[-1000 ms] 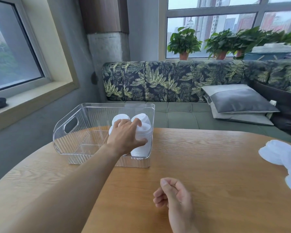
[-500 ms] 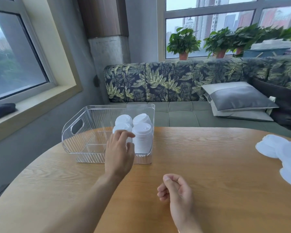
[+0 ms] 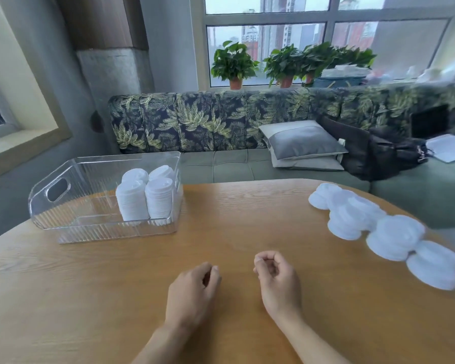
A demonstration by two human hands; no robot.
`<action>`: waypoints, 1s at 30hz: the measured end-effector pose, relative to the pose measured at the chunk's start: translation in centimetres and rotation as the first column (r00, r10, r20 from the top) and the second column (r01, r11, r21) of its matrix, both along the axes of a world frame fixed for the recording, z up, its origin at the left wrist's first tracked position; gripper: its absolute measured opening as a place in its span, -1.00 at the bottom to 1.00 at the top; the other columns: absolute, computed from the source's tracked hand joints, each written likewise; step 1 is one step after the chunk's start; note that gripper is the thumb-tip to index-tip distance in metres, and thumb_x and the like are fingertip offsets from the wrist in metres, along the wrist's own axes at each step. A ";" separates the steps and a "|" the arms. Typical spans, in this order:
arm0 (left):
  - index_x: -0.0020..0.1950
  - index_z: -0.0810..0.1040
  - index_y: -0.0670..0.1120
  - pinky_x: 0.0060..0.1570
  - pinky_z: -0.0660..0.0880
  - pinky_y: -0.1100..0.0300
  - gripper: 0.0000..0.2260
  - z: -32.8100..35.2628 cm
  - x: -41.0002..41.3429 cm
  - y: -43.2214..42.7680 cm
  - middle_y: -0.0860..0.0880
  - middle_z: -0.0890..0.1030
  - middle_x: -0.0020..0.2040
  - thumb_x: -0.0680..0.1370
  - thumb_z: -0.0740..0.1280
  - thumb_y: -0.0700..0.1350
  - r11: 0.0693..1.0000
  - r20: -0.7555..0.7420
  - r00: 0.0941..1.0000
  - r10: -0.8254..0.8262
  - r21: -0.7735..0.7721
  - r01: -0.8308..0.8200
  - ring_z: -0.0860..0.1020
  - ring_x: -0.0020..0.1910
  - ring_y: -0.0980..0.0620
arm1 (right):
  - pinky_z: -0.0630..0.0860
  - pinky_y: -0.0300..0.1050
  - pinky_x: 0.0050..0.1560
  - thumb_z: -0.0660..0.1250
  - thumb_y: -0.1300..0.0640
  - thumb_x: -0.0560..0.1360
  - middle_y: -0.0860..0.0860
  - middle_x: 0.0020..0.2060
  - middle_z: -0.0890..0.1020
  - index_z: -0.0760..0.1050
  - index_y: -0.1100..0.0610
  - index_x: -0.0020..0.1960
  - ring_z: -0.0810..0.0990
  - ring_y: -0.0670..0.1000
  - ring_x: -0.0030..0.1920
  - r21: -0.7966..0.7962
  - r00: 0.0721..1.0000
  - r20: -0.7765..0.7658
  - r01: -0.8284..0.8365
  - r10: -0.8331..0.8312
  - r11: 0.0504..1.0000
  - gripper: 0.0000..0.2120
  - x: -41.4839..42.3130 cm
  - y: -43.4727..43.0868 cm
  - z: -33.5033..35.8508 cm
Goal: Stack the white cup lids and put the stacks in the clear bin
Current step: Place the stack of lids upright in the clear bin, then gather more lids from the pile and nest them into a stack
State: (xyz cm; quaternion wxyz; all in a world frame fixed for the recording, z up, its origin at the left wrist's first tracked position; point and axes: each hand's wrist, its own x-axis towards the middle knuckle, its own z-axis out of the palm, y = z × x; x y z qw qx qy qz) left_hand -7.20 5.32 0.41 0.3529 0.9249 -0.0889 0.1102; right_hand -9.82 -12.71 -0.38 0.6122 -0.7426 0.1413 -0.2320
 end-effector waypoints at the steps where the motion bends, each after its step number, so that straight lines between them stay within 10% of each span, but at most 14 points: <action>1: -0.30 0.30 -0.06 -0.32 0.29 0.04 -0.60 0.0 -0.3 -1.1 0.00 0.35 -0.47 0.66 0.29 0.08 0.999 -0.012 1.000 -0.028 0.029 0.028 0.31 -0.39 -0.03 | 0.54 -0.24 -0.19 0.41 0.19 0.57 -0.10 -0.30 0.69 0.60 -0.02 -0.16 0.66 -0.08 -0.26 -0.014 1.000 -0.001 0.031 -0.031 0.999 -0.83 -0.6 -1.4 0.0; 16: 0.00 0.49 0.12 -0.20 0.48 0.07 -0.83 0.5 -3.5 -17.8 0.14 0.55 -0.27 0.66 0.20 0.16 0.916 -0.030 0.924 -0.381 0.122 0.382 0.57 -0.19 0.01 | 0.46 -0.44 -0.08 0.39 0.22 0.57 -0.14 -0.18 0.66 0.57 -0.09 -0.05 0.59 -0.22 -0.08 -0.099 0.943 0.004 0.330 -0.332 0.939 -0.81 -7.5 -17.7 1.1; 30: 0.30 0.56 -0.02 0.23 0.39 0.16 -0.75 -0.1 -5.1 -27.8 0.07 0.55 0.19 0.62 0.32 -0.08 0.754 0.161 0.747 -0.645 0.295 0.587 0.46 0.21 0.00 | 0.28 0.03 0.33 0.52 0.05 0.45 0.07 0.33 0.49 0.51 0.09 0.31 0.35 0.14 0.34 -0.359 0.721 -0.029 0.639 -0.692 0.681 -0.53 -9.6 -28.6 1.4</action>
